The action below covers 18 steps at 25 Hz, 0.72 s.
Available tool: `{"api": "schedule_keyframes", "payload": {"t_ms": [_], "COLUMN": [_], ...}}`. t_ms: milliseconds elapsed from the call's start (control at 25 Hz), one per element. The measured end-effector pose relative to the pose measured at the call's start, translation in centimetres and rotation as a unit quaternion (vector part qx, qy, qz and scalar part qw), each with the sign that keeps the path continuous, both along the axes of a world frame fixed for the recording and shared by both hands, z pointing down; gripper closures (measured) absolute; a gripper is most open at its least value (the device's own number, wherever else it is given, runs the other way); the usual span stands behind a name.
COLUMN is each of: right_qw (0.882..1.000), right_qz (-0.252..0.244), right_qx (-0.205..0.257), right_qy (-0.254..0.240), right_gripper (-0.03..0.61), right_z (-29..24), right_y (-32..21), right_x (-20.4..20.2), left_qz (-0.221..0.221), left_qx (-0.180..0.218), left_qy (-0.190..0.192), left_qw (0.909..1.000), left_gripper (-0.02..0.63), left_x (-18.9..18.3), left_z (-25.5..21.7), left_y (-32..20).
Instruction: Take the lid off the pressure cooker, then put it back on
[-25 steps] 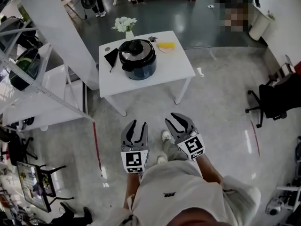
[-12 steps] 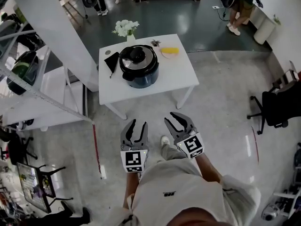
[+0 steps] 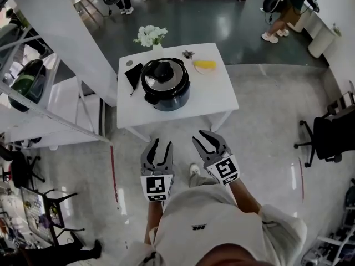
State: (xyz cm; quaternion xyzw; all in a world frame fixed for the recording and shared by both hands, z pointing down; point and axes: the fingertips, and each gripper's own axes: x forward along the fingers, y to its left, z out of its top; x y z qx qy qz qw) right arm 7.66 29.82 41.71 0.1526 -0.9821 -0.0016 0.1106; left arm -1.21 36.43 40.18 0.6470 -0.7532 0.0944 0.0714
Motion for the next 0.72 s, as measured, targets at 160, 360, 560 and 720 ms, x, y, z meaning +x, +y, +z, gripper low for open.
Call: {"api": "schedule_keyframes", "payload": {"t_ms": [160, 360, 560, 720], "right_qw": [1.000, 1.000, 0.999, 0.999], "right_qz": [-0.017, -0.026, -0.033, -0.035], "right_qx": [0.000, -0.003, -0.007, -0.013], "right_qy": [-0.004, -0.008, -0.009, -0.008], "right_gripper": [0.477, 0.477, 0.477, 0.477], "right_z": [0.1, -0.2, 0.0, 0.4], "right_y": [-2.6, -5.6, -8.3, -9.8], "right_x": [-0.9, -1.7, -2.5, -3.1], "left_qz": [-0.009, -0.020, -0.027, -0.031], "left_qx": [-0.003, -0.005, -0.003, -0.006], "left_qy": [-0.005, -0.008, -0.011, -0.011], "left_qw": [0.9999, 0.9998, 0.9996, 0.9994], "left_gripper": [0.433, 0.433, 0.433, 0.433], "left_x": [-0.5, -1.2, -1.8, -2.5], "left_z": [-0.1, -0.2, -0.5, -0.1], "left_y": [-2.6, -5.7, -8.1, -9.5]}}
